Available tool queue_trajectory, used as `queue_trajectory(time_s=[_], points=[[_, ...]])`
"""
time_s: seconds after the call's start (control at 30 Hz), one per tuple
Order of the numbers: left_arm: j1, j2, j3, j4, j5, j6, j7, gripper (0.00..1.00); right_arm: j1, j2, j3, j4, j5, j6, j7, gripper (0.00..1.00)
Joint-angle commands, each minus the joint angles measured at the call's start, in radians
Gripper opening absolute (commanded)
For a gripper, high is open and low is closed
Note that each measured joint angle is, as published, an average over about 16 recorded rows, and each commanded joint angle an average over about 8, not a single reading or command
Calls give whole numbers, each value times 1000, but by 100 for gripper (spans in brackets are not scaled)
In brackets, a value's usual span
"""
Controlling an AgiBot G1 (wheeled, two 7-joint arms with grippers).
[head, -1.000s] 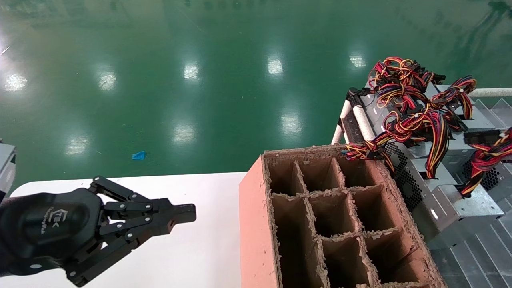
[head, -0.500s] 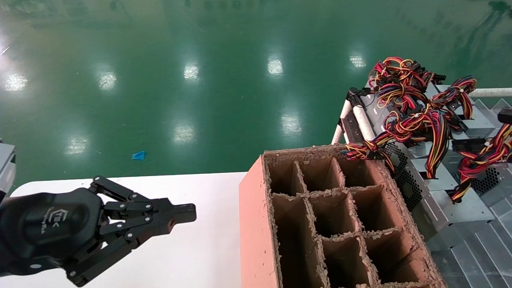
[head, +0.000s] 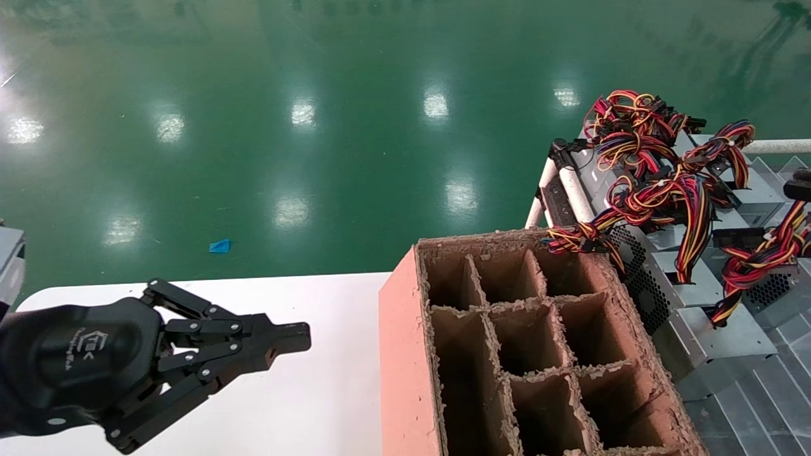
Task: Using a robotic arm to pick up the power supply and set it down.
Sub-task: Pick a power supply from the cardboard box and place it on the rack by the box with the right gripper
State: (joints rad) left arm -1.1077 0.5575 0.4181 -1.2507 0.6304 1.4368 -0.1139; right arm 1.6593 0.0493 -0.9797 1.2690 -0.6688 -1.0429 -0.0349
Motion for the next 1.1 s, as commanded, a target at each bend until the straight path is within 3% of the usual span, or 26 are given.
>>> queue_trajectory(time_s=[0.03,0.7,1.1], points=[[0,0,0,0,0,0,0,0,0,2,0,0,0,1,1,100],[0,0,0,0,0,0,0,0,17,-14,42,16,-155,-40,93,100],[0,0,0,0,0,0,0,0,54,-83,84,-53,-211,-102,124,100]])
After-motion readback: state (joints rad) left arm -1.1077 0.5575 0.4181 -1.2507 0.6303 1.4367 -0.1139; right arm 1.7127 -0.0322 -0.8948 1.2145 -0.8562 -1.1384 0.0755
